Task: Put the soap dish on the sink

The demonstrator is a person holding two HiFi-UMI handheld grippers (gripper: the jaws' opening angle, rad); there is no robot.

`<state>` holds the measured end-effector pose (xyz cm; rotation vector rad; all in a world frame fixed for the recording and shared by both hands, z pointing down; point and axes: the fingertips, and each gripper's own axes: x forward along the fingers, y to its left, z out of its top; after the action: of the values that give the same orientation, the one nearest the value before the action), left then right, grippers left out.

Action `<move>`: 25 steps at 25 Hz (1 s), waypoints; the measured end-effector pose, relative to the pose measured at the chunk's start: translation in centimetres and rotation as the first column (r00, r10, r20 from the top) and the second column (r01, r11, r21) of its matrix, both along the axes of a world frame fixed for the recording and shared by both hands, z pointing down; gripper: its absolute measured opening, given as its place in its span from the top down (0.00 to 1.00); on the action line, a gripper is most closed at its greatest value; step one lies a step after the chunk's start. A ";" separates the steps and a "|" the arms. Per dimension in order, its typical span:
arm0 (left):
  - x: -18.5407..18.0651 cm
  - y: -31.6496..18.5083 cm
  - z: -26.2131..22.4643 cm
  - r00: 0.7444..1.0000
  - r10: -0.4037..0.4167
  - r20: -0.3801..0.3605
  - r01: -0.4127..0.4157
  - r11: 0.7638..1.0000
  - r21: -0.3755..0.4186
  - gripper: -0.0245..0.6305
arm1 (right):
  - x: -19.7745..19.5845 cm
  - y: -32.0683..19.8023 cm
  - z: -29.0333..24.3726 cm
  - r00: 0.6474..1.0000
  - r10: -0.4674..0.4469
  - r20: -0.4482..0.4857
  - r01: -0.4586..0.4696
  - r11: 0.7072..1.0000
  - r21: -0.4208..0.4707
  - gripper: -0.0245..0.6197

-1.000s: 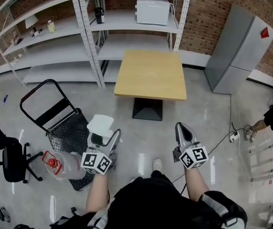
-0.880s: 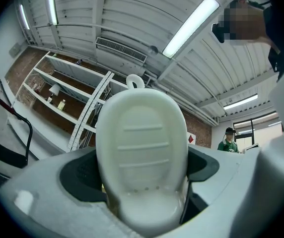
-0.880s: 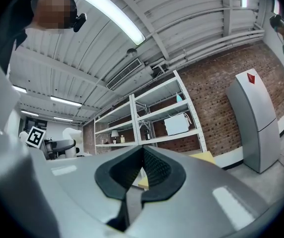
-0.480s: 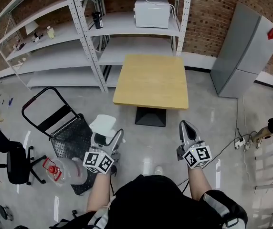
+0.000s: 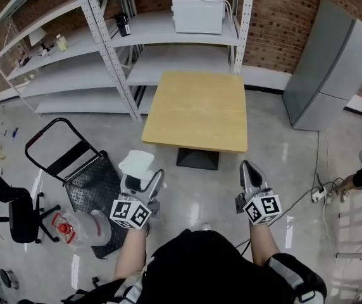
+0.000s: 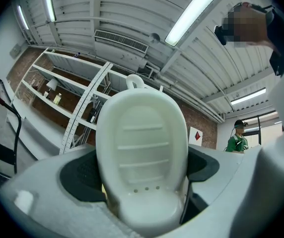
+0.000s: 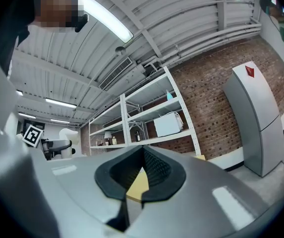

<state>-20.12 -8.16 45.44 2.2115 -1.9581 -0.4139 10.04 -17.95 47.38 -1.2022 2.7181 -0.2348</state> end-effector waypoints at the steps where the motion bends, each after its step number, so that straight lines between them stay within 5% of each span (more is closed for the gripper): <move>1: 0.5 -0.6 0.0 1.000 0.003 0.000 -0.003 1.000 0.000 0.26 | 0.5 -0.7 0.1 1.000 0.000 0.000 0.000 1.000 -0.001 0.95; 25: 5.1 -10.5 1.2 0.995 0.094 0.040 -0.092 0.995 -0.043 0.25 | 4.4 -8.3 1.1 0.999 0.035 0.015 -0.034 0.999 -0.025 0.95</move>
<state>-14.99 -18.61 46.67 2.2925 -1.8571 -0.3134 14.40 -26.20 48.48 -1.2476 2.6865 -0.2735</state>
